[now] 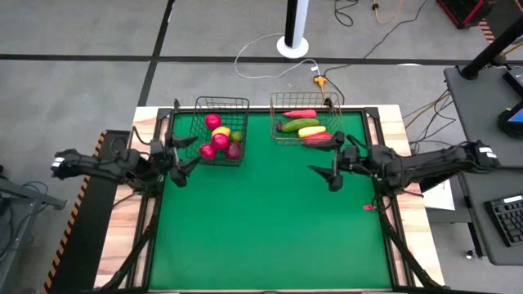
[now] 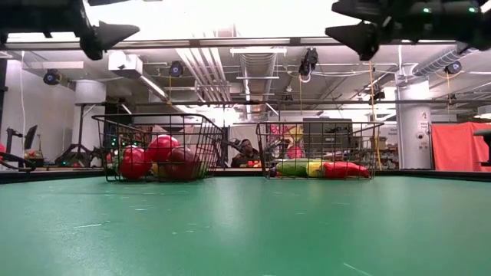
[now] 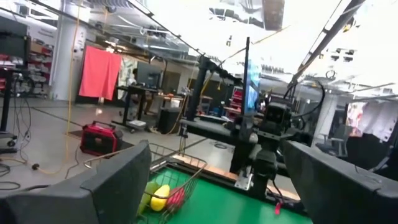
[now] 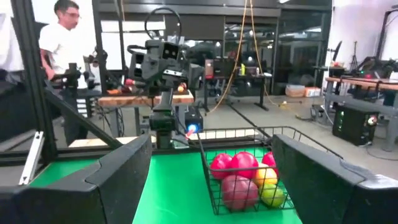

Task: Sort produce into baskets
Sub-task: Return to Home Position

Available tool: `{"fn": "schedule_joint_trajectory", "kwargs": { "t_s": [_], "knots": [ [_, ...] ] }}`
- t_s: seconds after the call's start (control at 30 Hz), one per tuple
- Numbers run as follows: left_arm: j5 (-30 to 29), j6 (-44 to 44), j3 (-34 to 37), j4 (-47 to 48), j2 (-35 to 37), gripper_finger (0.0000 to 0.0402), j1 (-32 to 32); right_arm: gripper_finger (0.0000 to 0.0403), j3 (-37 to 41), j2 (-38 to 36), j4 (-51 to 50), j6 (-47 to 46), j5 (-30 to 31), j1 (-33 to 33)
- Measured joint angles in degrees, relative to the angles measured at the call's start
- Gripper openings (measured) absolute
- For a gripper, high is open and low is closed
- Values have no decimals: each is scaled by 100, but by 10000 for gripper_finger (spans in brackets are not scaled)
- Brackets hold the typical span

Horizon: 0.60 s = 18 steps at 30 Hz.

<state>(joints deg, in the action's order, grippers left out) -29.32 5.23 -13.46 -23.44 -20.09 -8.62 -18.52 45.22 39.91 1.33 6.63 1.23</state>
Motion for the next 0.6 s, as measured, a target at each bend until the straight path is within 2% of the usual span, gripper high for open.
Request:
{"fn": "schedule_joint_trajectory", "kwargs": {
  "t_s": [0.23, 0.4, 0.6],
  "knots": [
    [-36, 40, 13, 802, 733, 347, 0, 322, 769, -830, 238, -118, 98, 0],
    [-277, 237, 55, 1420, 1061, 347, 0, 322, 1250, -1394, 572, -26, 98, 0],
    [-313, 386, 693, 1177, 1480, 347, 0, 322, 1620, -1994, 595, 109, 98, 0]
  ]
}}
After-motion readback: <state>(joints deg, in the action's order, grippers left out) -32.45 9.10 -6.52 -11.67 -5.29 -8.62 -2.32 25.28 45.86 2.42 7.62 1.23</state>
